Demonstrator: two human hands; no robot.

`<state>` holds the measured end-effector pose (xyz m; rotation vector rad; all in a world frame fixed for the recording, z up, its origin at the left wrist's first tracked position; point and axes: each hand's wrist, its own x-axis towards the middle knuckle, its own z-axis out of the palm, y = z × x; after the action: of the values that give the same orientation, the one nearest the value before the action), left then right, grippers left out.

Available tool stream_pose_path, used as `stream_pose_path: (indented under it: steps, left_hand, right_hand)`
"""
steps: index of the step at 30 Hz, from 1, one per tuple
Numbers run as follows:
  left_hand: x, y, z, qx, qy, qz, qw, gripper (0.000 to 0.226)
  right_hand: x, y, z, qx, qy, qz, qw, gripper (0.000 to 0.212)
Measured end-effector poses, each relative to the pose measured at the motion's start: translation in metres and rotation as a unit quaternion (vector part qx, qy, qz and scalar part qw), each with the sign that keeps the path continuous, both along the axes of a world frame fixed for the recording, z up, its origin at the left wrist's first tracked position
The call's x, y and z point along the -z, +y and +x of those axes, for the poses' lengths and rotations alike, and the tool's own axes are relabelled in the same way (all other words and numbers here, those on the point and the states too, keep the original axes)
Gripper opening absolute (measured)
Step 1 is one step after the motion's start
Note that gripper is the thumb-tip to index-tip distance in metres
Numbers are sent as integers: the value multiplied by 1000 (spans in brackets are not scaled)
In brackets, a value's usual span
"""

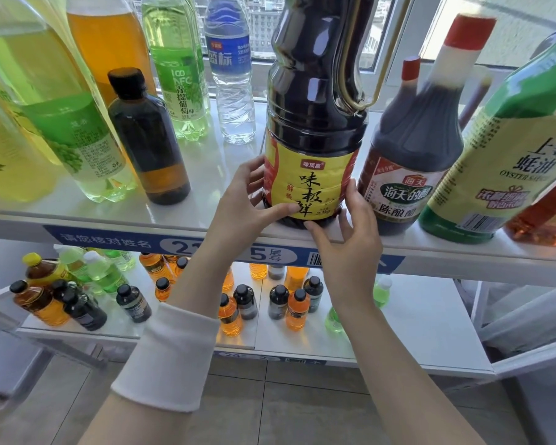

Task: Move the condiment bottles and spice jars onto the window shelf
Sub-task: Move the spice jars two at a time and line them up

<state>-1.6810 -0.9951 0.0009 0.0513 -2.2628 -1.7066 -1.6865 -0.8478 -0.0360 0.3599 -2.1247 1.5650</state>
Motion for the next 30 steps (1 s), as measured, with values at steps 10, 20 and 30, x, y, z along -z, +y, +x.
stream_pose_path:
  steps: [10, 20, 30]
  left_hand:
    - [3, 5, 8, -7, 16, -6, 1000, 94]
    - [18, 160, 37, -121, 343, -101, 926, 36]
    - [31, 259, -6, -123, 120, -23, 985, 52]
  right_hand:
    - [-6, 8, 10, -28, 13, 21, 999, 67]
    - [-8, 134, 8, 124, 72, -107, 984, 56]
    - [3, 196, -28, -3, -7, -73, 997, 69]
